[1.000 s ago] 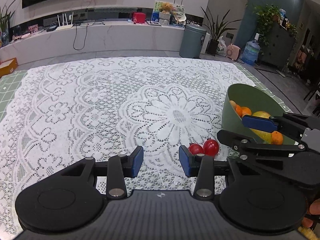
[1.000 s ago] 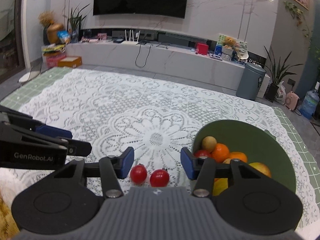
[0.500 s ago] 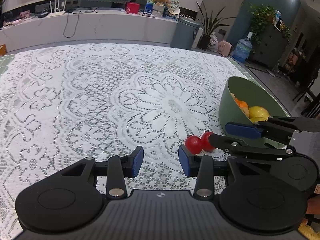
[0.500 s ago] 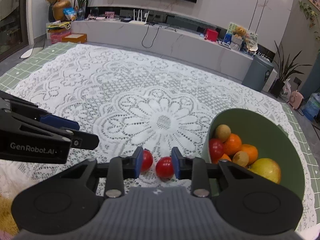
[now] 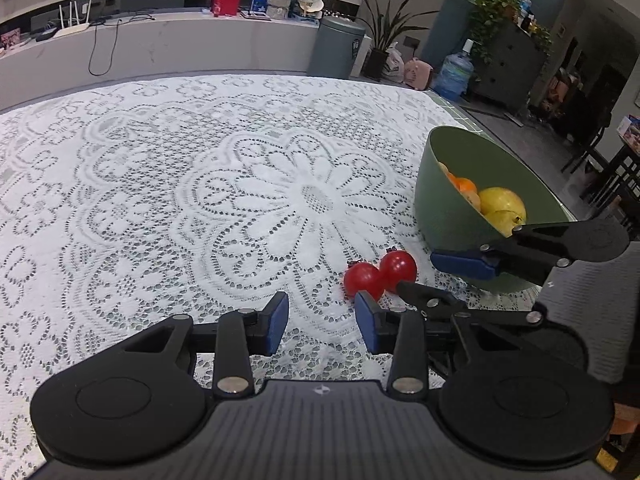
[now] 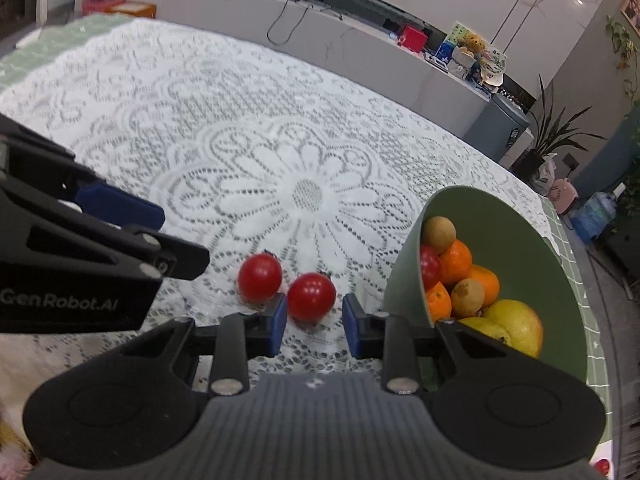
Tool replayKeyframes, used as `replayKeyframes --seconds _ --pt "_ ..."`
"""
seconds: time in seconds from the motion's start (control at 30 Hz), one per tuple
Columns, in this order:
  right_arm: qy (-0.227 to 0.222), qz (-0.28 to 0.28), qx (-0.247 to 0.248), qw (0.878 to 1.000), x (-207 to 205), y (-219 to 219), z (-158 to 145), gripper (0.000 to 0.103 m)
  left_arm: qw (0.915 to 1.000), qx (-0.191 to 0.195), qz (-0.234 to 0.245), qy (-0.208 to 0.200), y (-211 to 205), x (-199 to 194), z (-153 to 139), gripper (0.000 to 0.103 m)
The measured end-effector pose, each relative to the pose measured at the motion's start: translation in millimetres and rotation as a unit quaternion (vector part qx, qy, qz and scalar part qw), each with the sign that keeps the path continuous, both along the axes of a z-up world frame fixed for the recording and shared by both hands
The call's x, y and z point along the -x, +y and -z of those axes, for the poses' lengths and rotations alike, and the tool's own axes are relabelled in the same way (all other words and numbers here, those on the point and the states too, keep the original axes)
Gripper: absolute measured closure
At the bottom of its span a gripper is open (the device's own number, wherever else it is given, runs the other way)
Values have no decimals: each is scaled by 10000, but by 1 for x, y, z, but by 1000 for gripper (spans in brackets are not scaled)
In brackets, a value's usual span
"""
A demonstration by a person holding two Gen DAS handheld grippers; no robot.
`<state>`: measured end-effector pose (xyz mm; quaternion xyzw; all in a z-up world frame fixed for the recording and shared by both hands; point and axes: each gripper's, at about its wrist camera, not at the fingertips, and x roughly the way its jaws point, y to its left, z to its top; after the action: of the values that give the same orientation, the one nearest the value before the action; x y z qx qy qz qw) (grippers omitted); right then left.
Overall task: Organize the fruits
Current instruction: 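Grasp a red tomato with the right gripper while the left grasps the other tomato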
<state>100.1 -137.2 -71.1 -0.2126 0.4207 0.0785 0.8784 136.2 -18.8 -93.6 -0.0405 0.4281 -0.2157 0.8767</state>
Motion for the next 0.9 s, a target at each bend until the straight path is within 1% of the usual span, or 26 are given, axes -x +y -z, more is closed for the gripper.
replayKeyframes --seconds 0.03,0.3,0.57,0.7,0.83,0.9 --pt "17 25 53 10000 -2 1 2 78 10000 6 2 10 0 -1 1 58" --pt "-59 -37 294 9995 -5 10 9 78 9999 88 -9 51 4 -3 6 58" --pt "41 -32 576 9983 -11 17 18 78 9997 217 -94 107 8 -4 6 58" --pt "78 11 443 9990 -13 14 18 79 9997 229 -59 110 7 -4 6 58" --pt "-41 34 260 9996 -6 9 10 79 9996 251 33 106 4 -5 5 58" --pt "30 41 81 10000 -3 5 5 79 9995 273 93 147 1 -7 5 58"
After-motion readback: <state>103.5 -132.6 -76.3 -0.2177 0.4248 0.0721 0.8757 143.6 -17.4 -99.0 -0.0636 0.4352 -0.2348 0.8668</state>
